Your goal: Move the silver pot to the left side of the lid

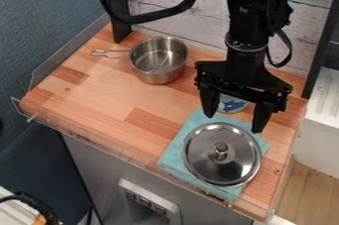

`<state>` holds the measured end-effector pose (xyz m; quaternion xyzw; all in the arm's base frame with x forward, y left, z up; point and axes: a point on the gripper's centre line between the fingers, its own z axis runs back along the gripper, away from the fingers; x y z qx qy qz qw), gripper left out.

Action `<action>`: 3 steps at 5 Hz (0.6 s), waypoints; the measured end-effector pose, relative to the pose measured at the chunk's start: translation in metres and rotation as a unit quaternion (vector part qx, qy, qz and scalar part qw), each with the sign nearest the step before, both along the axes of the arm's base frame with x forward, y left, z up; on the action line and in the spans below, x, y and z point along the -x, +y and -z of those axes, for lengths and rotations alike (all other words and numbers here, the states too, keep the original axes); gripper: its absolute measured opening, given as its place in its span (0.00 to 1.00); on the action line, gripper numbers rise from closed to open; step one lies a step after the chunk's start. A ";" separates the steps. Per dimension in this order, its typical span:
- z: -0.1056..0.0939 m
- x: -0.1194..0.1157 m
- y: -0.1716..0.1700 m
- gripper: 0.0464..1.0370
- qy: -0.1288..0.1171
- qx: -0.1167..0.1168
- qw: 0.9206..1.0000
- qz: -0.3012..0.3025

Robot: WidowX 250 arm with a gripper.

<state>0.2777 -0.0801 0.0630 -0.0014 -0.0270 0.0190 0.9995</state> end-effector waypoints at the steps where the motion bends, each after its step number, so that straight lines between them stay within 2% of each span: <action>1: 0.007 0.002 0.001 0.96 0.014 -0.004 1.000 0.000; 2: 0.003 -0.022 0.023 0.96 0.007 -0.003 1.000 -0.028; 3: -0.001 -0.049 0.047 0.96 0.002 0.006 1.000 -0.028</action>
